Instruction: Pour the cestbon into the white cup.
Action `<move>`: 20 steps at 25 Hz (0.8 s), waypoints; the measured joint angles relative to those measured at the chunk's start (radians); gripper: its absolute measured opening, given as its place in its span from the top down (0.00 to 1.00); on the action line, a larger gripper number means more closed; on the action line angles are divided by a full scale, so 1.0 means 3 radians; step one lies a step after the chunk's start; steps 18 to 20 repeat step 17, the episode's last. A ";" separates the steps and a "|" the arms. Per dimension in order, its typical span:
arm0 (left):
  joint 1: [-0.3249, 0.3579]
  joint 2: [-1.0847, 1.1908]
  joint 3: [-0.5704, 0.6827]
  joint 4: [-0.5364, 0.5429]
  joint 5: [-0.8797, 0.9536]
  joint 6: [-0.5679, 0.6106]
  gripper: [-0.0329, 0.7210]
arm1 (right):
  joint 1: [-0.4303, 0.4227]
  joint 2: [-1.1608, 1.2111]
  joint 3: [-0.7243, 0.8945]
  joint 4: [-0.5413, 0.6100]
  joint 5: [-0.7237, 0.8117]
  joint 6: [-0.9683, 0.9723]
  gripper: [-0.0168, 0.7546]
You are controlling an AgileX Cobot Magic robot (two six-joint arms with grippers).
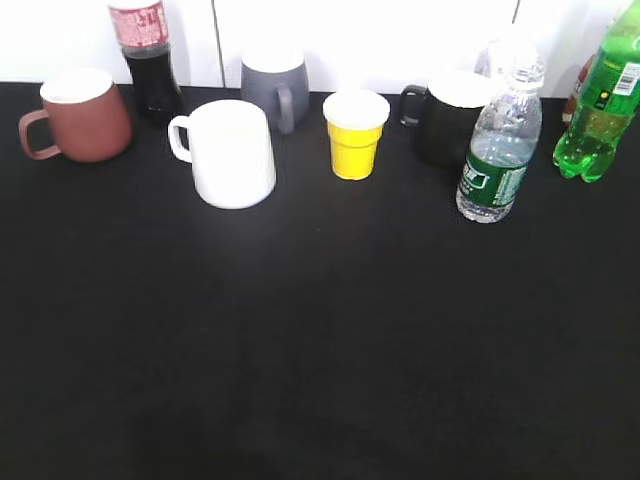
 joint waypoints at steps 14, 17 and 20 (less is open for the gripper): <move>0.0182 0.0000 0.0000 0.0000 0.0000 0.0008 0.54 | -0.0057 -0.0004 0.0000 0.0000 -0.0006 0.0000 0.21; 0.0182 0.0000 0.0000 0.0000 0.0000 0.0008 0.54 | -0.0057 -0.0004 0.0000 0.0000 -0.0006 0.0000 0.21; 0.0182 0.0000 0.0000 0.0000 0.0000 0.0008 0.54 | -0.0057 -0.0004 0.0000 0.0000 -0.0006 0.0000 0.21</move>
